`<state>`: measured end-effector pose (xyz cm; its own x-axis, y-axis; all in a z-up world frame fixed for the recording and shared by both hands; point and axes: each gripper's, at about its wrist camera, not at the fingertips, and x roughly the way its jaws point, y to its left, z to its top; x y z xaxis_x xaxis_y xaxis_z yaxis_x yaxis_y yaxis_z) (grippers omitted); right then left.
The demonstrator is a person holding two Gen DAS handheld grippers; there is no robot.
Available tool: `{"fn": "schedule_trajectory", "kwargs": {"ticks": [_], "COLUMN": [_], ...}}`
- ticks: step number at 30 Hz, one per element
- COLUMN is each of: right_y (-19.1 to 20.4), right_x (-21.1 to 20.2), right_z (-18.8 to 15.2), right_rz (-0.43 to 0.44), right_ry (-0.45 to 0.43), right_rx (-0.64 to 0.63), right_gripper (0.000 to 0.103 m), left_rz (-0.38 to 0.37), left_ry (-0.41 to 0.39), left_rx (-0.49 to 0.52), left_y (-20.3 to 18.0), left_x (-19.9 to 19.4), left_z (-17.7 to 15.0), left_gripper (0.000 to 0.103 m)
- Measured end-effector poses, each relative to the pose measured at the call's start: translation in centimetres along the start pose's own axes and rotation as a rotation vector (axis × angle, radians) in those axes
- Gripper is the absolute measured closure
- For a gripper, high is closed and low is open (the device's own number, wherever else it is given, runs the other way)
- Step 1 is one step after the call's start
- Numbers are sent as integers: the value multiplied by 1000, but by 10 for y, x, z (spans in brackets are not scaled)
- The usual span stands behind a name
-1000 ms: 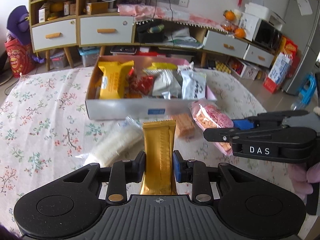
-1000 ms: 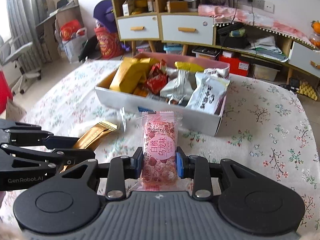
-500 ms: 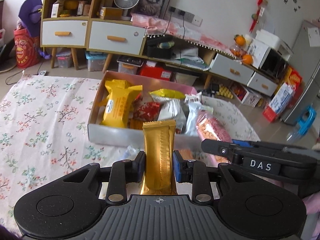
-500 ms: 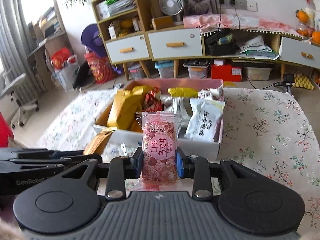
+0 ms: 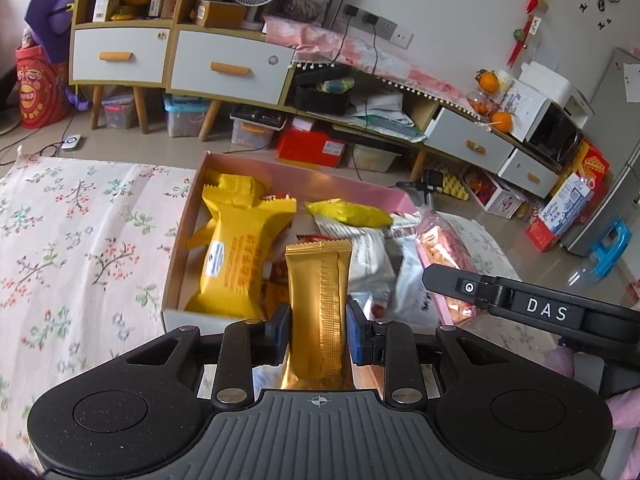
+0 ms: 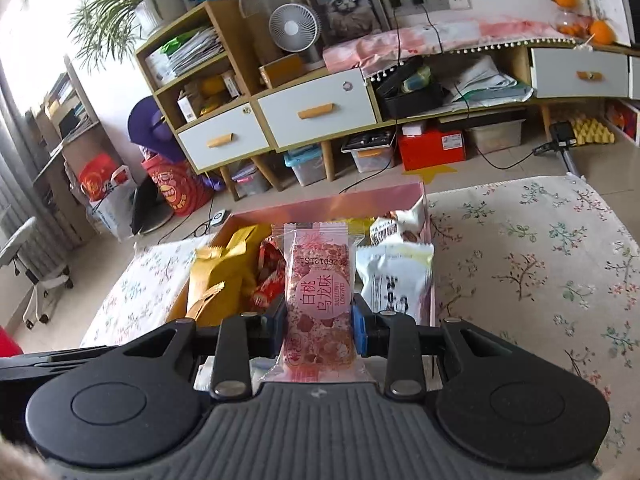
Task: Organize snacks
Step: 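Carry the gold bar and pink bag over the box and lower them in, then open both tools to release the snacks in the box, then withdraw both tools from the box toward the white bar and wafer packet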
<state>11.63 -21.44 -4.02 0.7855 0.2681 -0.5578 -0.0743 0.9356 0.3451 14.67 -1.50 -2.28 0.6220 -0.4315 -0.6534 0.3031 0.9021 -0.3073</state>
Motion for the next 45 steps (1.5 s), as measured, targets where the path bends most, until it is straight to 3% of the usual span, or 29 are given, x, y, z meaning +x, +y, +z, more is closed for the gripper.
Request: {"fn": "schedule_trajectory", "kwargs": {"ticks": [14, 25, 32, 36, 45], "right_y": [3, 3, 4, 2, 7], "right_x": [29, 33, 27, 23, 4], "right_z": [-1, 2, 5, 6, 5], "right_rz": [-46, -63, -61, -61, -71], "right_ry": [24, 18, -7, -12, -20], "right_rx": [-41, -67, -65, -56, -69], "right_gripper": [73, 73, 58, 52, 41], "left_rz": [35, 51, 55, 51, 45], "left_ry": [-16, -21, -45, -44, -36], "left_rx": [64, 105, 109, 116, 134], "left_y": [-6, -5, -7, -9, -14], "left_x": [43, 56, 47, 39, 11], "left_z": [23, 19, 17, 14, 1], "left_gripper": [77, 74, 69, 55, 43]}}
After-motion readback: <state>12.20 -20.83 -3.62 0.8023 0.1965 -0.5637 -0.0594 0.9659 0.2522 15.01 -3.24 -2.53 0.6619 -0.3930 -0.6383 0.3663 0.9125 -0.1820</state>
